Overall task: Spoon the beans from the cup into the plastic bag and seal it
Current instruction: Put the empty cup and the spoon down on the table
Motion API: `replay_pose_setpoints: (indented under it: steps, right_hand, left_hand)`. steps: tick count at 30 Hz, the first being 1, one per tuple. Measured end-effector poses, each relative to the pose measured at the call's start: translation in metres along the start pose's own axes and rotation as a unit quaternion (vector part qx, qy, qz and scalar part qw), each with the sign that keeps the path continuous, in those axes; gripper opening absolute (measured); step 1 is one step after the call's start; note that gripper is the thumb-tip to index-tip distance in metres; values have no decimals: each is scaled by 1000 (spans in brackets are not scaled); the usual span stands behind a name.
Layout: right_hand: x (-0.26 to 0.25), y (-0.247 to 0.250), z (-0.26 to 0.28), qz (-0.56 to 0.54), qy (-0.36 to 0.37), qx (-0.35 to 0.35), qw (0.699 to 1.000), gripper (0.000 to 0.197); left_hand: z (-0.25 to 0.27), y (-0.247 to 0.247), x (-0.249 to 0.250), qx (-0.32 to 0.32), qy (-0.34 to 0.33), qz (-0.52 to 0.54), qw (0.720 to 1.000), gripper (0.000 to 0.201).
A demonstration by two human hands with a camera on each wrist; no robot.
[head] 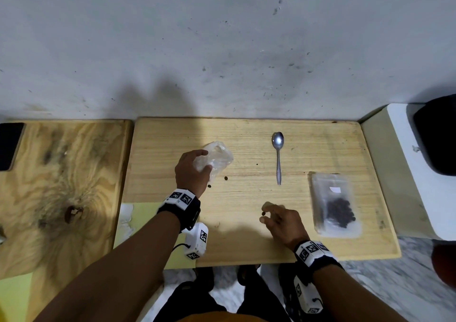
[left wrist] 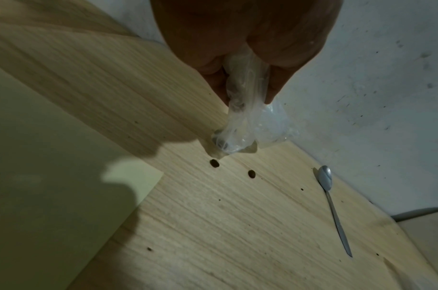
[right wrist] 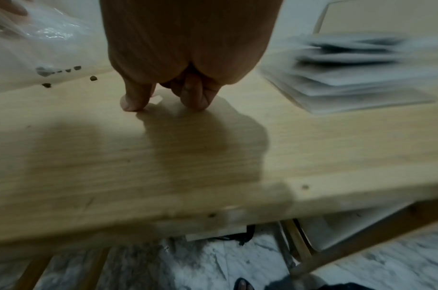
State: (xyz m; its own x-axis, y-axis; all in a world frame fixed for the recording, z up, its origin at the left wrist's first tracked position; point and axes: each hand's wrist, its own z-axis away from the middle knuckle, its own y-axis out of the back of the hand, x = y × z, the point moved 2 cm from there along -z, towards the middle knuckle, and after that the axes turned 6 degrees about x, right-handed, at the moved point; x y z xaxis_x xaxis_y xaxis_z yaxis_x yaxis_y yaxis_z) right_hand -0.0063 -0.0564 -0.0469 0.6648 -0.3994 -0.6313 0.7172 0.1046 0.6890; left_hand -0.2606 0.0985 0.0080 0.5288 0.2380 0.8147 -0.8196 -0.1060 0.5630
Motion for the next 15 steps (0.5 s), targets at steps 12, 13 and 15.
replay_pose_setpoints:
  steps: [12, 13, 15]
  right_hand:
    - [-9, -5, 7, 79, 47, 8, 996, 22]
    - [-11, -6, 8, 83, 56, 7, 995, 21]
    - [-13, -5, 11, 83, 68, 5, 994, 18]
  left_hand:
    - [17, -13, 8, -12, -41, -11, 999, 32]
    - [18, -14, 8, -15, -44, -11, 999, 33]
    - [21, -17, 8, -16, -50, -6, 999, 33]
